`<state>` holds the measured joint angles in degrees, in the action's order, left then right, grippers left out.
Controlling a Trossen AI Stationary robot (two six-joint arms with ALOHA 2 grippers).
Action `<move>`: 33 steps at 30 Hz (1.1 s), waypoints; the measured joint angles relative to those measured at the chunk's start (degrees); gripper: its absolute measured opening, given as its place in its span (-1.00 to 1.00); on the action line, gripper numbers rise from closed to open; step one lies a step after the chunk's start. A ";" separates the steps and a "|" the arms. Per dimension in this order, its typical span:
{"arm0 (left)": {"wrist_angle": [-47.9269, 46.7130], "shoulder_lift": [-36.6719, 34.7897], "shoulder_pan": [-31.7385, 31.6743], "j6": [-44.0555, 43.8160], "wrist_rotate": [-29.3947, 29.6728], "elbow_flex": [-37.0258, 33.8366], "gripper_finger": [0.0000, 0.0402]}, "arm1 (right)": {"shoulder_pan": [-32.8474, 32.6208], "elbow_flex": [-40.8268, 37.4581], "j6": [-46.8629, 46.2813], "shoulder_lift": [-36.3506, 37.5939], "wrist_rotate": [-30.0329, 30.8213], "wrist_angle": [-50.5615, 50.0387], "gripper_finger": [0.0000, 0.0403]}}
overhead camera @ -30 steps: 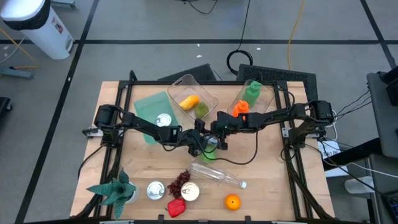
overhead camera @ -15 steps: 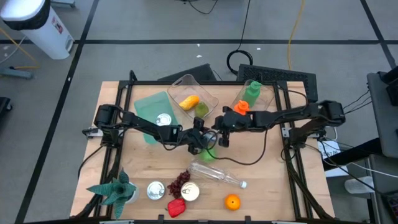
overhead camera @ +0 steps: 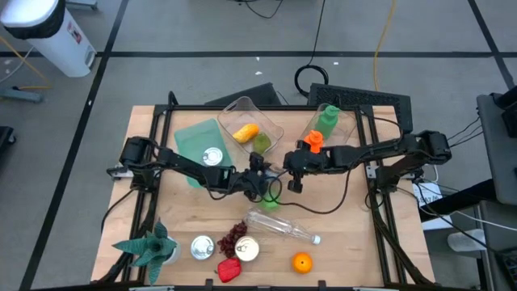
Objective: Pick & Place Food Item
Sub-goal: Stack the blue tuna can on top of the green tuna can into the green bin
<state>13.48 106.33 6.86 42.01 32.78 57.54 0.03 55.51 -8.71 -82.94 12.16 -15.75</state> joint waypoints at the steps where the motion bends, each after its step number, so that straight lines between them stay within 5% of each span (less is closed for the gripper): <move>1: -0.09 -0.46 0.28 0.10 0.83 0.00 -0.06 | 0.00 0.00 -0.23 0.02 0.00 0.00 -1.00; 17: -17.68 -19.01 6.50 -7.48 22.63 -0.02 -0.03 | -0.32 -0.02 -1.19 0.02 -0.11 -3.50 -1.00; 26: -37.89 -27.77 8.89 -24.87 37.28 -0.02 -0.03 | -1.52 -2.23 -1.19 0.02 -0.20 -2.91 -1.00; 33: -54.94 -30.10 9.02 -41.65 37.84 -0.02 -0.02 | -1.66 -4.06 -2.64 0.04 -0.22 -3.06 -1.00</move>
<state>-41.46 76.24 15.88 0.36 70.62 57.52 -1.63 51.45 -11.35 -82.89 11.94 -18.81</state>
